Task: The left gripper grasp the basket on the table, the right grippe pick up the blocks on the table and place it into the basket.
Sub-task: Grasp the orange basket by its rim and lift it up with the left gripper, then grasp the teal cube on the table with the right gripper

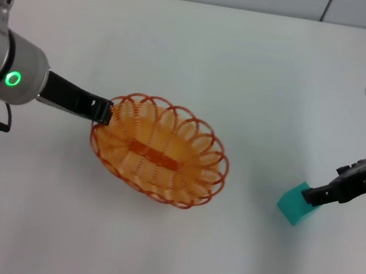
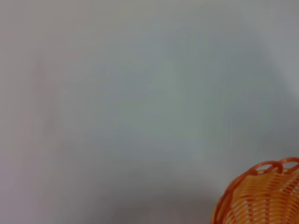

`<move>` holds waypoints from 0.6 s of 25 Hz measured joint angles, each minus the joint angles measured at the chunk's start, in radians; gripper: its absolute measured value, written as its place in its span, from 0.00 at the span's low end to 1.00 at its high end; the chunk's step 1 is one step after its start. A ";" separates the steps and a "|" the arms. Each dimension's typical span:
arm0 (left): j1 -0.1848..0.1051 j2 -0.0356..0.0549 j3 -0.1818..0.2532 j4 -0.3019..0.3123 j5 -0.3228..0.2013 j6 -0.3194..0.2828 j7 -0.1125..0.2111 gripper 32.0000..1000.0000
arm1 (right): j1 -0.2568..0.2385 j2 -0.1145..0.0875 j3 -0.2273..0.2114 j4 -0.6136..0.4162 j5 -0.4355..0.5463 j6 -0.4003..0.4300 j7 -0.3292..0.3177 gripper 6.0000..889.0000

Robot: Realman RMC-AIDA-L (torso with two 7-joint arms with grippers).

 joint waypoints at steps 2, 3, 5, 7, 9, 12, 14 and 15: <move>0.000 0.0006 0.013 0.023 -0.004 -0.003 -0.008 0.04 | 0.004 0.000 0.000 0.013 0.000 -0.007 0.000 0.97; 0.000 0.0006 0.018 0.030 -0.004 -0.005 -0.012 0.04 | 0.007 0.000 -0.001 0.021 0.000 -0.011 0.000 0.97; 0.000 0.0008 0.028 0.041 -0.004 -0.006 -0.018 0.04 | 0.014 0.000 -0.007 0.041 0.000 -0.020 0.000 0.97; -0.001 0.0006 0.034 0.051 -0.004 -0.006 -0.023 0.04 | 0.022 0.000 -0.010 0.063 0.000 -0.031 0.000 0.97; -0.001 0.0003 0.038 0.060 -0.005 -0.006 -0.025 0.04 | 0.032 0.000 -0.013 0.088 0.000 -0.043 0.000 0.97; -0.002 0.0001 0.041 0.062 -0.005 -0.007 -0.027 0.04 | 0.046 0.002 -0.023 0.126 0.000 -0.060 -0.001 0.97; -0.004 -0.0001 0.043 0.061 -0.005 -0.006 -0.027 0.04 | 0.057 0.002 -0.035 0.155 0.011 -0.074 -0.001 0.97; -0.005 -0.0001 0.044 0.059 -0.004 -0.005 -0.028 0.04 | 0.063 0.002 -0.042 0.168 0.019 -0.081 -0.001 0.97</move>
